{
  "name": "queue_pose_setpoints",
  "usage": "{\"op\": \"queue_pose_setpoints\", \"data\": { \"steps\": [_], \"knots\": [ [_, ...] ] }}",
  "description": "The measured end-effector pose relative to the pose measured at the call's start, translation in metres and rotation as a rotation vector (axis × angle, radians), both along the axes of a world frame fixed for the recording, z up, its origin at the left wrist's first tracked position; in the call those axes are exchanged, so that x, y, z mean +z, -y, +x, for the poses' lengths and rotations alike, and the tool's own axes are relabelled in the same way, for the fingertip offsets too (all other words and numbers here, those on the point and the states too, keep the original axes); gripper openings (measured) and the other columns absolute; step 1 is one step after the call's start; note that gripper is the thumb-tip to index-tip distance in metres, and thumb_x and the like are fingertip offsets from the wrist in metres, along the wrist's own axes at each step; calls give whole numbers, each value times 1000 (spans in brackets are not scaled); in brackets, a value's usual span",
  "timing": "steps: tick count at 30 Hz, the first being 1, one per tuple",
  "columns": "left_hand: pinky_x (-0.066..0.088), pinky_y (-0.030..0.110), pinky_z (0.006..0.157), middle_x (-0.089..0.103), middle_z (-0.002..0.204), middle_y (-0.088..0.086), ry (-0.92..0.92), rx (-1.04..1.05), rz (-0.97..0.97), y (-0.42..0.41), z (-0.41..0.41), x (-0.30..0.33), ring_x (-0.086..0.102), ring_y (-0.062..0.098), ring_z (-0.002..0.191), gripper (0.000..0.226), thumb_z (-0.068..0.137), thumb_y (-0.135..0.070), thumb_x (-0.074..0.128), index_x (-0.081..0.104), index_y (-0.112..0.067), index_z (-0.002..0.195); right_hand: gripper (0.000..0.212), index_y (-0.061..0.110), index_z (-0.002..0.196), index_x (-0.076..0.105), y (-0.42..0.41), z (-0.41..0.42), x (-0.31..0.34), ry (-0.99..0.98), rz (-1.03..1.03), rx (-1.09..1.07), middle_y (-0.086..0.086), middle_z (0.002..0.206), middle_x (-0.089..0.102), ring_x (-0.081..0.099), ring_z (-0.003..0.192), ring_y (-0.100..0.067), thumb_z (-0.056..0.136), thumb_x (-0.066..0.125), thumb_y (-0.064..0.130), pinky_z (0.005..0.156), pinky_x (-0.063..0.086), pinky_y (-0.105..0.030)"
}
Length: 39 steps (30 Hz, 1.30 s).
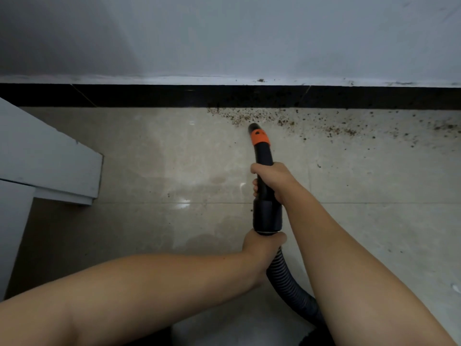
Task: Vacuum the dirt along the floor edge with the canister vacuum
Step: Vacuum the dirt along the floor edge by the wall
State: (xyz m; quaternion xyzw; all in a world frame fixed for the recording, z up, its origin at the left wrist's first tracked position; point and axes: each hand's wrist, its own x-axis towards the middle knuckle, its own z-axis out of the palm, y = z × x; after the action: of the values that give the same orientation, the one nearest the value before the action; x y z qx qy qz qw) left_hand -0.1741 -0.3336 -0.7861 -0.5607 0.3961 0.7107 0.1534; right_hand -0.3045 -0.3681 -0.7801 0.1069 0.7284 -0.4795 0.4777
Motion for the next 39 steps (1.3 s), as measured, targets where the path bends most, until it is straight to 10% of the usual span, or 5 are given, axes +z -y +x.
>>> {"op": "queue_pose_setpoints", "data": {
  "steps": [24, 32, 39],
  "knots": [
    [54, 47, 87, 69, 102, 17, 7, 124, -80, 20, -5, -7, 66, 33, 95, 27, 78, -13, 70, 64, -10, 104, 12, 5, 90, 50, 40, 3, -2, -10, -27, 157, -10, 62, 53, 51, 45, -19, 85, 60, 7, 46, 48, -27],
    [44, 25, 61, 57, 76, 5, -33, -35, -50, 10, -26, -9, 55, 19, 70, 13, 80, -9, 64, 58, -7, 92, 14, 5, 90, 48, 11, -24, -5, -77, 66, -56, -11, 60, 52, 50, 44, -22, 86, 62, 8, 46, 47, -29],
    [44, 28, 67, 56, 80, 7, -44, -28, -17, 4, -45, -2, 55, 23, 78, 14, 81, -10, 63, 57, -9, 93, 13, 5, 89, 49, 5, -44, -2, -98, 84, -51, -11, 61, 52, 50, 44, -21, 86, 61, 7, 44, 47, -27]
  ]
}}
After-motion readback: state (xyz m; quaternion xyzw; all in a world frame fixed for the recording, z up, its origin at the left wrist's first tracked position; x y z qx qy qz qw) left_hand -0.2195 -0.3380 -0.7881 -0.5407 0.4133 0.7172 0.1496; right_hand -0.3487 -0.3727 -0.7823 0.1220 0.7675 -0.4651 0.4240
